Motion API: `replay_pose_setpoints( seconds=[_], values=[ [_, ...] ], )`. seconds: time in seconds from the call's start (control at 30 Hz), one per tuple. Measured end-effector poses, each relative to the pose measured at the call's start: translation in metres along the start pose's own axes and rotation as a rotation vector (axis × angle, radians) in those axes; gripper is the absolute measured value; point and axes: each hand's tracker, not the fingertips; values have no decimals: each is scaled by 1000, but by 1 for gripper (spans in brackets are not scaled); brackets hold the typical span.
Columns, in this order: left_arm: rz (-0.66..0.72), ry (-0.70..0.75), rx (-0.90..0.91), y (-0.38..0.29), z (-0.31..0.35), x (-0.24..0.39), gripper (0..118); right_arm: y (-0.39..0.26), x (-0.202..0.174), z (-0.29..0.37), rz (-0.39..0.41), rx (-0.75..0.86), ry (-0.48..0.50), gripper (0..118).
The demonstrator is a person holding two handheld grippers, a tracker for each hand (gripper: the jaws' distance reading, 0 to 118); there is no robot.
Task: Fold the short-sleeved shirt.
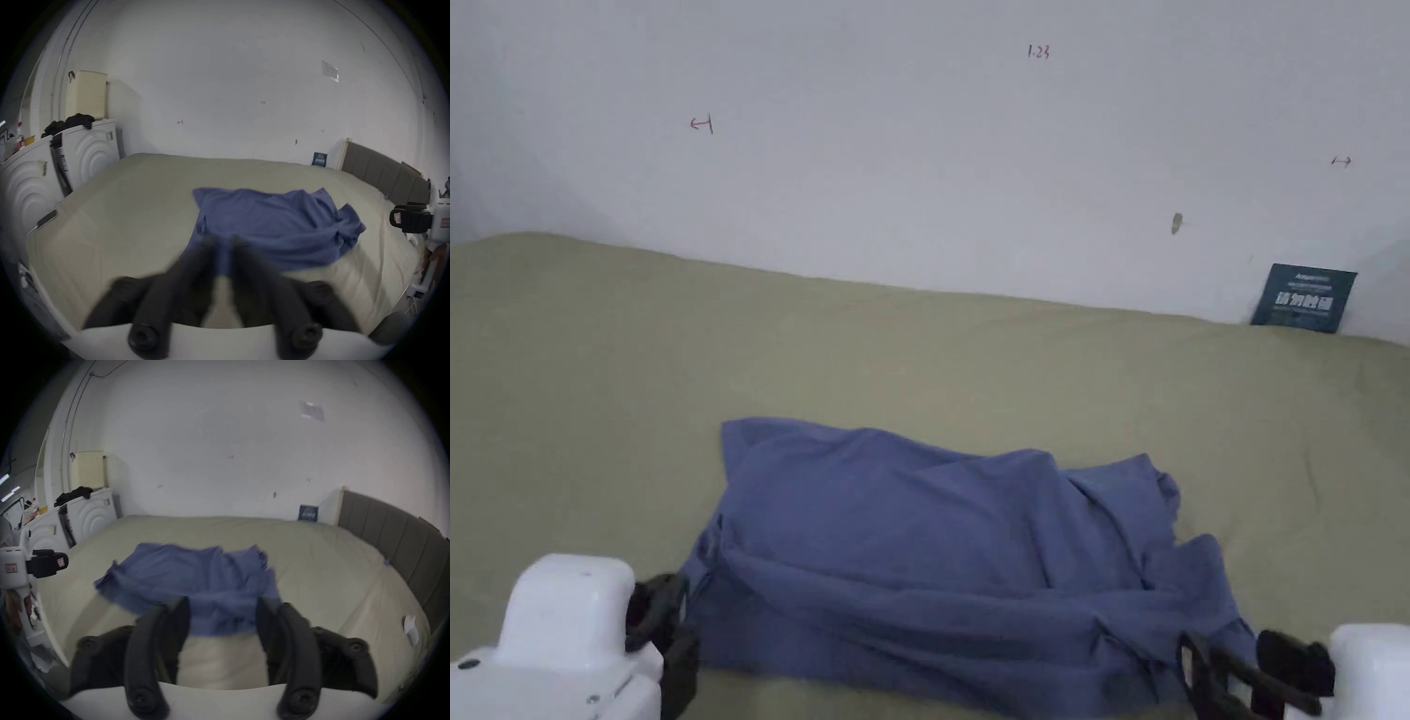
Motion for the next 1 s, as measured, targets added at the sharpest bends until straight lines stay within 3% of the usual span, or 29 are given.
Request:
replay_pose_setpoints(
  seconds=[0.03, 0.07, 0.13, 0.23, 0.47, 0.5, 0.53, 0.57, 0.63, 0.73, 0.83, 0.9, 0.93, 0.97, 1.0],
  values=[
    [-5, 38, -11, -11, 8, 3, 0, -11, -4, 6, -2, -19, 8, 35],
    [5, 37, -51, -22, 14, 1, 0, -22, -10, 9, 17, -52, -14, 5],
    [28, 9, -115, -41, 23, -3, 0, -42, -16, 19, 25, -67, -70, 2],
    [28, 22, -165, -62, 32, -5, 0, -60, -15, 25, -60, -105, -17, 2],
    [30, 20, -150, -40, -10, -7, 1, -42, 0, 0, -48, -99, -61, 2],
    [29, 20, -149, -35, -24, -9, 9, -39, 4, -5, -51, -93, -67, 2],
    [24, 30, -155, -31, -43, -12, 25, -35, 9, -11, -56, -88, -77, 2],
    [28, 47, -171, -25, -61, -12, 50, -31, 15, -16, -62, -90, -86, 2],
    [56, 81, -206, -20, -93, -18, 78, -26, 26, -23, -80, -96, -92, 2],
    [64, 89, -301, -20, -139, -24, 80, -24, 42, -31, -99, -99, -91, 2],
    [25, 178, -361, -27, -174, -24, 80, -23, 59, -44, -103, -120, -130, 2],
    [78, 142, -380, -27, -180, -26, 79, -23, 71, -55, -131, -146, -147, 2],
    [121, 79, -367, -25, -177, -28, 69, -23, 79, -64, -144, -154, -144, 2],
    [133, 56, -332, -23, -172, -28, 36, -22, 87, -75, -158, -187, -137, 11],
    [116, 75, -314, -22, -170, -26, 5, -21, 93, -85, -163, -224, -143, 33]
  ],
)
